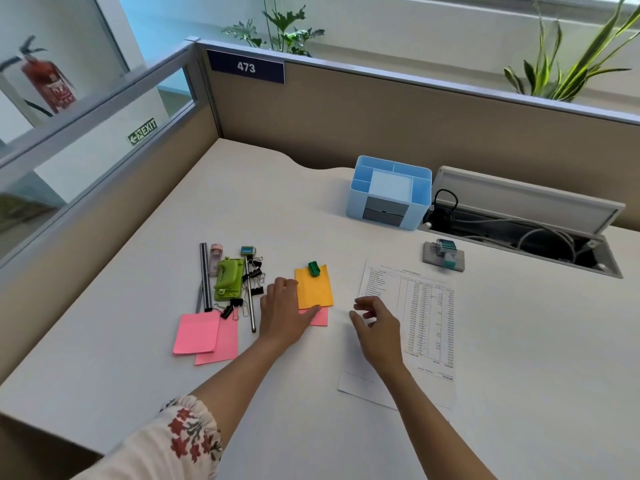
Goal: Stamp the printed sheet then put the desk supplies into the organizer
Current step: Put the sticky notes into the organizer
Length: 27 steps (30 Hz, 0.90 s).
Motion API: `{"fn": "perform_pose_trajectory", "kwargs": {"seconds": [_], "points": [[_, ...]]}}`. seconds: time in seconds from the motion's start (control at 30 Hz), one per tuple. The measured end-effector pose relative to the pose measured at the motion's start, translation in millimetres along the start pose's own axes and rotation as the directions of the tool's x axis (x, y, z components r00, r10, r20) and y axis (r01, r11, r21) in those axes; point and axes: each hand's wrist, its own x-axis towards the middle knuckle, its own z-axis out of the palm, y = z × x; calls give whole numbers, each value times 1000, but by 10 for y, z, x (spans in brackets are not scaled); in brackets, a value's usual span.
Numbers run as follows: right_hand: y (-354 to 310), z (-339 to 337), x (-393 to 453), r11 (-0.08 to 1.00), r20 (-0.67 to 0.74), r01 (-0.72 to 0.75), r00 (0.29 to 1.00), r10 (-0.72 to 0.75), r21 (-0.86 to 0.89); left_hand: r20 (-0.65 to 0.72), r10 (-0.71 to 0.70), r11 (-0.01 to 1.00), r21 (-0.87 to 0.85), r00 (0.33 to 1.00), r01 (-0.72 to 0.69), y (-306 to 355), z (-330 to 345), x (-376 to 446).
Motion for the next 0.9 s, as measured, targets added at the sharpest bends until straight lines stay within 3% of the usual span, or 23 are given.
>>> {"fn": "perform_pose_trajectory", "kwargs": {"seconds": [0.1, 0.27, 0.5, 0.7, 0.9], "points": [[-75, 116, 142, 998, 68, 47, 997, -44, -50, 36, -231, 973, 19, 972, 231, 101, -43, 56], [-219, 368, 501, 981, 230, 55, 973, -11, -188, 46, -390, 920, -30, 920, 391, 151, -19, 64], [-387, 796, 594, 926, 233, -11, 966, 107, -378, 46, -465, 882, -54, 884, 467, 239, 21, 4], [-422, 849, 574, 961, 192, -129, 965, 178, -243, 115, -531, 836, -86, 839, 541, 226, -2, 63], [-356, 706, 678, 957, 191, -191, 953, 234, -217, 242, -564, 792, -114, 789, 600, 124, -49, 109]]}}
